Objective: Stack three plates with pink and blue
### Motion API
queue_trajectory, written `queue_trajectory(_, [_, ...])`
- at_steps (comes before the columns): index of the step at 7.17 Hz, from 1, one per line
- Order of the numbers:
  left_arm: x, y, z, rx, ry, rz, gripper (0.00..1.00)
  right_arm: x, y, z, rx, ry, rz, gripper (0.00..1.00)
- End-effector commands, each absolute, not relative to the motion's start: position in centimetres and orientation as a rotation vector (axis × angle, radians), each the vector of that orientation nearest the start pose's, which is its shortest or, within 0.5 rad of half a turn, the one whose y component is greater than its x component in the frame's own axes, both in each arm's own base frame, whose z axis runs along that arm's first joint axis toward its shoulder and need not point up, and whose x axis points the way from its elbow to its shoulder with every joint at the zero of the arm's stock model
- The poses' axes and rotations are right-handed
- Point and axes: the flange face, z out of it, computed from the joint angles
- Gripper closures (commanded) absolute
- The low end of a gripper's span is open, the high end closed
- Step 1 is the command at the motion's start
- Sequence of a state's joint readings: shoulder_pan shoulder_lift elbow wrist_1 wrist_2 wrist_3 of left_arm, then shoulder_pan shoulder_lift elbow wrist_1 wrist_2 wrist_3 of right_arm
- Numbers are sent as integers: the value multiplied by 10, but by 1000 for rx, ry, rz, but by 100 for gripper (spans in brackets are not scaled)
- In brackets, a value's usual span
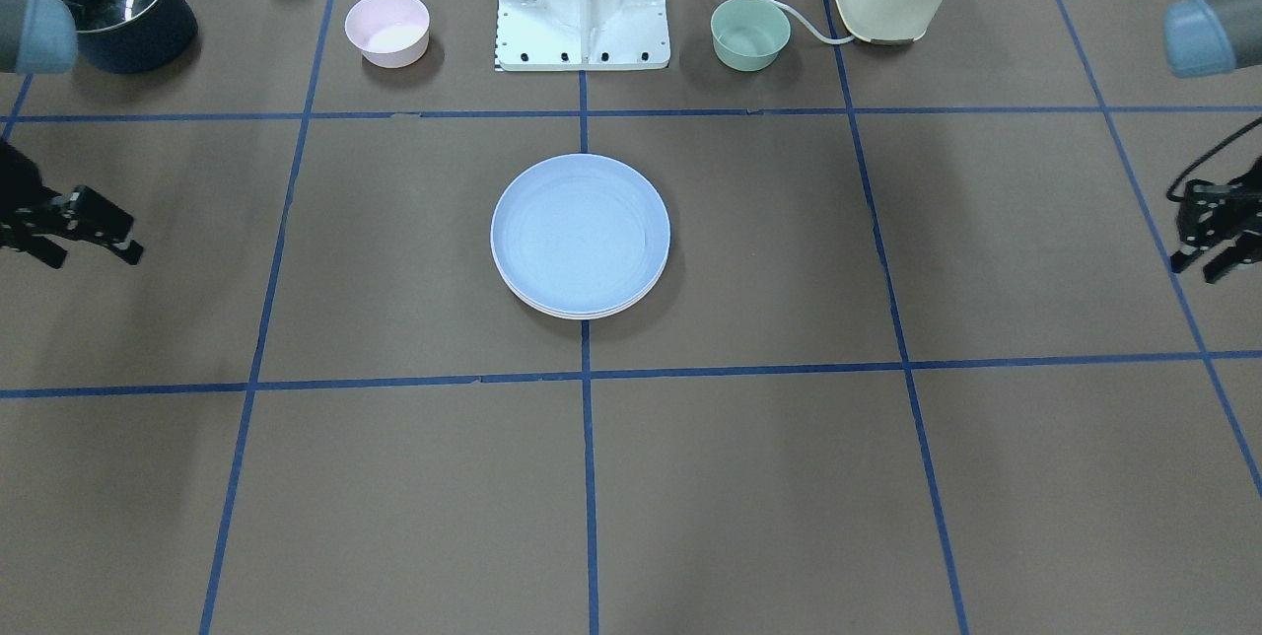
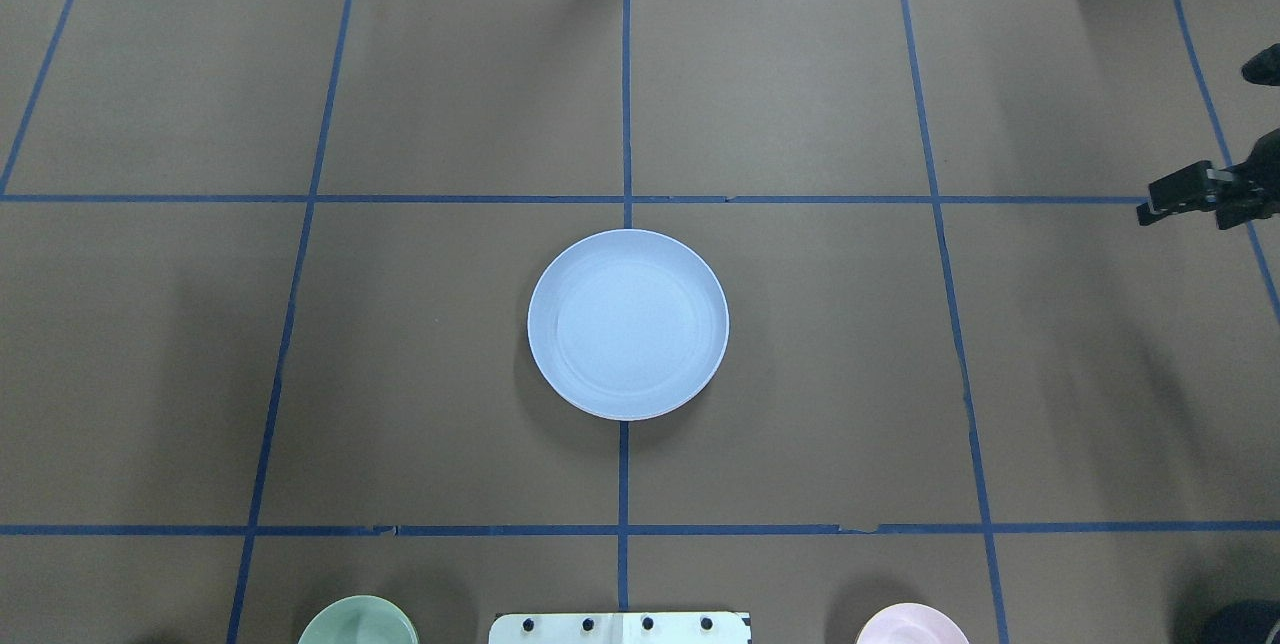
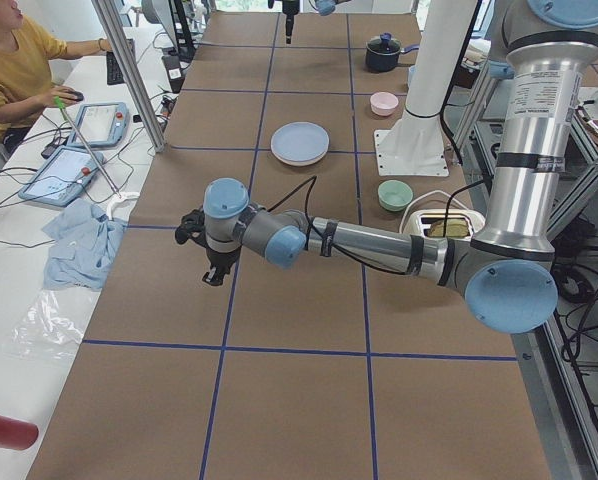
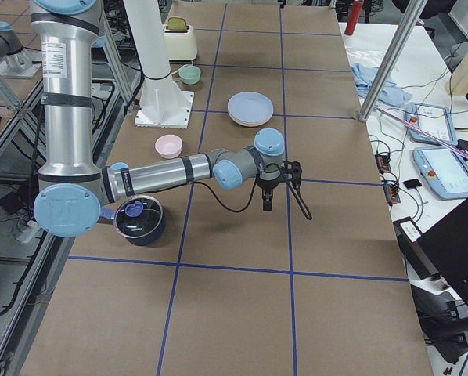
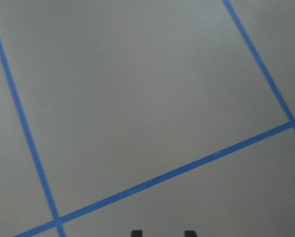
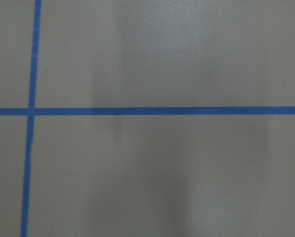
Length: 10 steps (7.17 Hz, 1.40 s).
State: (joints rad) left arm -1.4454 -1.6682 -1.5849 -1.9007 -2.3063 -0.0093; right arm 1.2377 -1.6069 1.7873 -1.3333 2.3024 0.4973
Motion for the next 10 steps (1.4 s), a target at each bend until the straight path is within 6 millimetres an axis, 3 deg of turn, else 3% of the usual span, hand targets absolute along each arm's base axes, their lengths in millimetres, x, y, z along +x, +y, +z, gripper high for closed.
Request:
queue_trajectory(1, [-46, -555, 604, 373, 723, 262, 58, -24, -483, 581, 43, -748, -94, 0])
queue_trajectory(3, [-49, -558, 615, 347, 726, 237, 57, 17, -478, 616, 39, -736, -132, 0])
queue_trajectory(10, [-48, -562, 603, 329, 804, 193, 46, 19, -482, 619, 34, -739, -111, 0])
